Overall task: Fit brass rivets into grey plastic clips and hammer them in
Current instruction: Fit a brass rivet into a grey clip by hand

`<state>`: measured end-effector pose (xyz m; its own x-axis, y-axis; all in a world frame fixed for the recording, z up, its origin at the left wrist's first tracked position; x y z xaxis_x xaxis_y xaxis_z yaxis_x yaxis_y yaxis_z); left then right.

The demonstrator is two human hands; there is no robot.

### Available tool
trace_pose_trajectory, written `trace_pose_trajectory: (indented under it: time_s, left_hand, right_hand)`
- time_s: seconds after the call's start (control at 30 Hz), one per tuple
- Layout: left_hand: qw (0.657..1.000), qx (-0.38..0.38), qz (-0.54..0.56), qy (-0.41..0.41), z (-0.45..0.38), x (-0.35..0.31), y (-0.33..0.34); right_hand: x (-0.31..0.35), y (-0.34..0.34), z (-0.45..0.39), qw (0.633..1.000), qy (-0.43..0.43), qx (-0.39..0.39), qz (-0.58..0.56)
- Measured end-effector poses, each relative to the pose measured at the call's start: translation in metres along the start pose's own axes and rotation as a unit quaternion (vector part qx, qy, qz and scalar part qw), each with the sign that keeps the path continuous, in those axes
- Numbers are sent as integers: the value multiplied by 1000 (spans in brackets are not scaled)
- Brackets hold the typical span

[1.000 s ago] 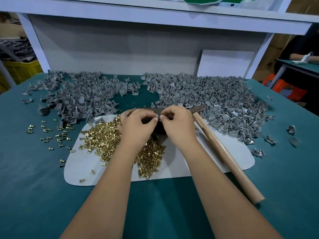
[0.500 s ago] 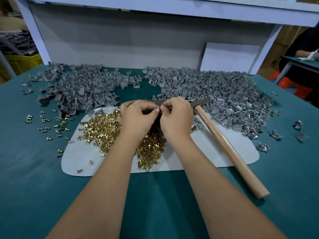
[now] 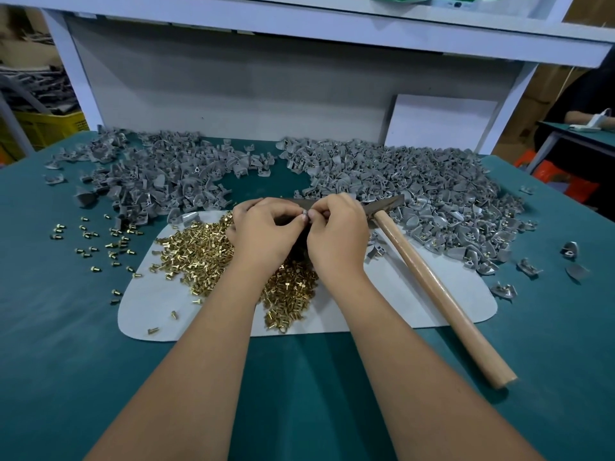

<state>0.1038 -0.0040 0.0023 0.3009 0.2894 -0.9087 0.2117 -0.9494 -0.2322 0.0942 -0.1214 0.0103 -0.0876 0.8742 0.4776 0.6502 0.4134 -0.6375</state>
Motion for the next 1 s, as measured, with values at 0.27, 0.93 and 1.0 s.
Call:
trace_pose_trajectory:
  time_s: [0.27,0.93,1.0]
  left_hand:
    - [999,-9,-35,-18,1,0,2]
    - [1000,12,-16,-14,9,-4,-1]
    - [999,2,-33,-11,10,-5,1]
  right_hand:
    - [-7,-2,0,994,35,40,-93]
    - [-74,-71,14,908,123,188,355]
    - [-68,-75,11,918,126,167,336]
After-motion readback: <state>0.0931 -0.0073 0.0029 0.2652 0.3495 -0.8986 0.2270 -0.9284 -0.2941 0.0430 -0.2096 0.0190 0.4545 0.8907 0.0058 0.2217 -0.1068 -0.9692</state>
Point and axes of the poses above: each hand's wrist, its own z-axis away from the middle knuckle, its own y-axis out of the palm, x = y × z, the point moved 3 cm from there along -z, towards the middle knuckle, and after that the axes turned 15 degrees about z, right-handed, at the moved point
